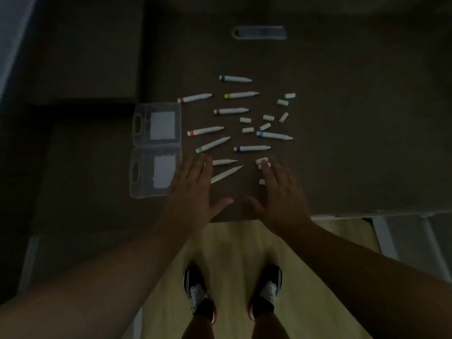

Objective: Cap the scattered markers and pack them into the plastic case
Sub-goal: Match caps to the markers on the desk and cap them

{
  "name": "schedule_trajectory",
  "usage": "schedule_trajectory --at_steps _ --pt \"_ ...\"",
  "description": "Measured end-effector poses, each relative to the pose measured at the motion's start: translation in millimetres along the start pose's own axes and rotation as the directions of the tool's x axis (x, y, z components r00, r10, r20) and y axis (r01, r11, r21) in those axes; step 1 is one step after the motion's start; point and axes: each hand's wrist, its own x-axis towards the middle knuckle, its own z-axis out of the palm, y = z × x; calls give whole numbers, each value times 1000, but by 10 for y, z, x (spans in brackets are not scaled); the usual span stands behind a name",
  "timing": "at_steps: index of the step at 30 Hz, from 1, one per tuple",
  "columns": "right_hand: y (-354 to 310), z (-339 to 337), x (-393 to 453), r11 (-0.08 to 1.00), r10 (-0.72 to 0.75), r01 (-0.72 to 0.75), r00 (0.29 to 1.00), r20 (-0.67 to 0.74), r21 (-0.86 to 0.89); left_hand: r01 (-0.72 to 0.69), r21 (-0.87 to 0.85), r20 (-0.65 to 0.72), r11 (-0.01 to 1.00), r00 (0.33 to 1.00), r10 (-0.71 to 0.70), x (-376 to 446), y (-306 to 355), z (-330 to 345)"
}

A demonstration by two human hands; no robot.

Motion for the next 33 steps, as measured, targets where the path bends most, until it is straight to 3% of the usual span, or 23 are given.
schedule_trajectory --at_steps 3,10,21,23,25,27,29,32,33 --pt "135 25 55 1000 27 -27 999 21 -1 75 17 30 997 997 -75 85 65 66" --pt "356 5 179 1000 22 -22 999 -32 15 73 40 6 997 997 -73 254 79 158" --pt "370 -36 404 991 -132 131 990 54 21 55 -25 69 998 996 -53 419 157 151" --pt "333 -57 444 995 -88 83 991 102 60 107 -112 96 988 991 -96 445 174 161" --pt "253 -130 482 968 59 -97 984 167 232 194 -237 119 952 978 -170 469 212 132" --pt "150 -264 535 779 230 -367 922 312 508 262 -333 146 906 963 -225 489 264 83" --pt "69 -426 592 476 283 -577 815 506 664 308 -401 181 863 950 -255 510 323 39" --pt "20 -632 637 20 173 -711 694 698 703 387 -478 231 788 921 -313 557 411 -10" --pt "19 -657 645 -77 131 -726 673 728 684 417 -530 250 738 909 -334 569 439 -35"
